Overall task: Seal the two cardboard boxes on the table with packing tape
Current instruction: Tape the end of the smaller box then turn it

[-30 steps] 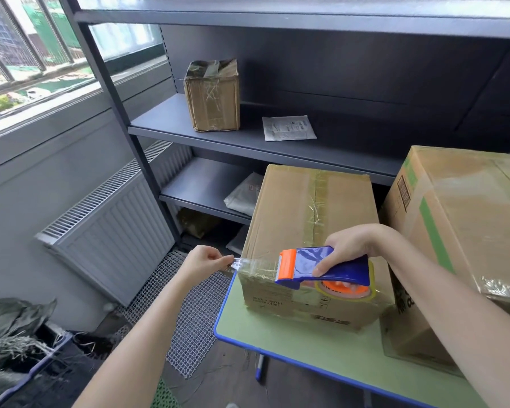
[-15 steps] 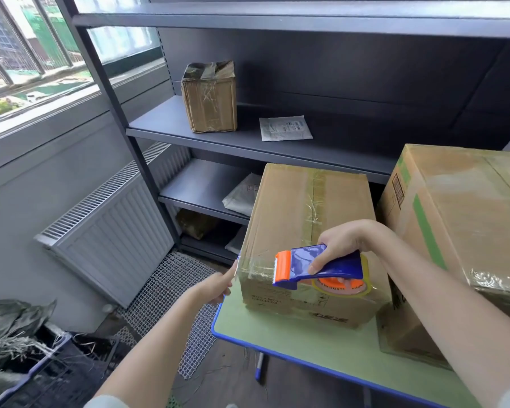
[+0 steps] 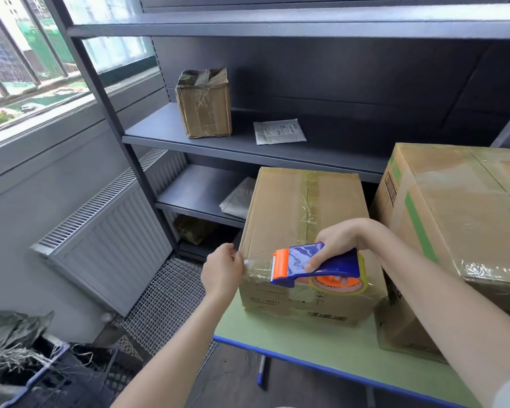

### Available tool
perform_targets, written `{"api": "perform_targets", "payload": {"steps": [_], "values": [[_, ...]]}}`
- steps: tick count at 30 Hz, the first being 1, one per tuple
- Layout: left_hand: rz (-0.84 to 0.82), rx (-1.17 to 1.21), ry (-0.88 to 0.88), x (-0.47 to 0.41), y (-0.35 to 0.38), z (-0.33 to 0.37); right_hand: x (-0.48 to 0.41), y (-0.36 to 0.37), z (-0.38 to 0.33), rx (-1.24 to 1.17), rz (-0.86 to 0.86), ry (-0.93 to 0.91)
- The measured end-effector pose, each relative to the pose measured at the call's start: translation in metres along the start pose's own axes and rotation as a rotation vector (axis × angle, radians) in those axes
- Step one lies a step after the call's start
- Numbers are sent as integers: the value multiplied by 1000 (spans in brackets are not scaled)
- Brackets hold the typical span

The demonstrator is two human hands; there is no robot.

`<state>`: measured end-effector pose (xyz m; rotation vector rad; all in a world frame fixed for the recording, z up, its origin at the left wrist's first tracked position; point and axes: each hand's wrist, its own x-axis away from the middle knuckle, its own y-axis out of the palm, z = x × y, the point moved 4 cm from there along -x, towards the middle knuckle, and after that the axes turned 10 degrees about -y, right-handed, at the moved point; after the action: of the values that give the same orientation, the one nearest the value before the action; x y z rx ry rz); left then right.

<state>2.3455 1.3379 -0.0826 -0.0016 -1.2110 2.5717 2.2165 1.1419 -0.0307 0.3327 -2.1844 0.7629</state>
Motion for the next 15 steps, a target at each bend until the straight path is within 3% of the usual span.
{"api": "perform_targets", "payload": {"steps": [3,6,8,15], "values": [[-43,235,-7,-16,-15,-15,2,1,2,-21,16,-1],[-378,459,-88,-25,-18,-26,2,1,1,-8,40,11],[-542,488,-119,-23,-15,-28,2,1,0,4,49,18],[-449,119,-8,-28,-19,-20,4,2,-4,27,76,29]]}}
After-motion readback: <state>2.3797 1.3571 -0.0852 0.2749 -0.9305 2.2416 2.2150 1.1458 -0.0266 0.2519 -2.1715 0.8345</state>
